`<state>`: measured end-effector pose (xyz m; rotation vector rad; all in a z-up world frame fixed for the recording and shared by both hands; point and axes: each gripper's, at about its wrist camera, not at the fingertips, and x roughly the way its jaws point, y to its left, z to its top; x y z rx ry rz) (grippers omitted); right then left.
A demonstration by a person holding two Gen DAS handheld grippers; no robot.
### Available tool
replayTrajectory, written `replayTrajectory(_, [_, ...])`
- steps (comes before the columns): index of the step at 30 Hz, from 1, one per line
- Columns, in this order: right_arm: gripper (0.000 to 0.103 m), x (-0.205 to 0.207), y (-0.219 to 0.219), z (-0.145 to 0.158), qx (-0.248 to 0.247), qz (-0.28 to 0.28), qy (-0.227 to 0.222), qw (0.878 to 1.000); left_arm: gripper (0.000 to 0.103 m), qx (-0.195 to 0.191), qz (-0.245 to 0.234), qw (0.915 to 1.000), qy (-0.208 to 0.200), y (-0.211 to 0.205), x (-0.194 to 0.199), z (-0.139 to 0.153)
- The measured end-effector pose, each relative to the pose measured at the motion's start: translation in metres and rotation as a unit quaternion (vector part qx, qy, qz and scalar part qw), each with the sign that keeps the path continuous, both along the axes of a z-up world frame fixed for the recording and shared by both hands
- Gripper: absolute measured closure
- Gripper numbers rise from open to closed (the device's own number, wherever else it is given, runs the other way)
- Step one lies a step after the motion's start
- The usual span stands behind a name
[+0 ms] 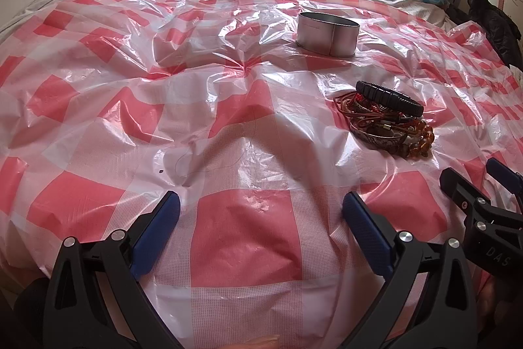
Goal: Organize jewelry
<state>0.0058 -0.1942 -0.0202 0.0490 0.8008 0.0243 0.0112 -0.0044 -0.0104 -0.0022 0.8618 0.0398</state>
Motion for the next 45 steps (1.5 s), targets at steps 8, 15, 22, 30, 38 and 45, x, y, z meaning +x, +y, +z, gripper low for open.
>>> replayTrajectory(8, [0.007, 0.000, 0.000, -0.002, 0.001, 0.000, 0.004, 1.000, 0.007, -0.001, 0.000, 1.0000, 0.001, 0.000, 0.000, 0.000])
replayTrajectory(15, [0.007, 0.002, 0.000, -0.003, 0.002, 0.001, 0.010, 1.000, 0.007, -0.001, 0.000, 1.0000, 0.001, 0.000, 0.000, 0.000])
replayTrajectory(22, [0.007, 0.003, -0.001, -0.010, 0.009, 0.002, 0.017, 1.000, 0.007, -0.007, -0.001, 1.0000, 0.005, 0.003, 0.001, 0.000])
replayTrajectory(30, [0.007, -0.007, -0.009, 0.038, 0.002, 0.066, -0.052, 0.996, 0.007, -0.008, -0.045, 0.9985, -0.028, 0.012, 0.010, 0.043])
replayTrajectory(38, [0.009, 0.066, -0.004, 0.052, -0.005, 0.174, -0.012, 0.985, 0.007, -0.007, -0.045, 0.9983, -0.037, 0.013, 0.069, 0.056])
replayTrajectory(45, [0.035, 0.100, -0.006, 0.032, 0.052, 0.206, 0.042, 0.976, 0.007, -0.018, -0.049, 0.9984, -0.021, 0.013, 0.072, 0.039])
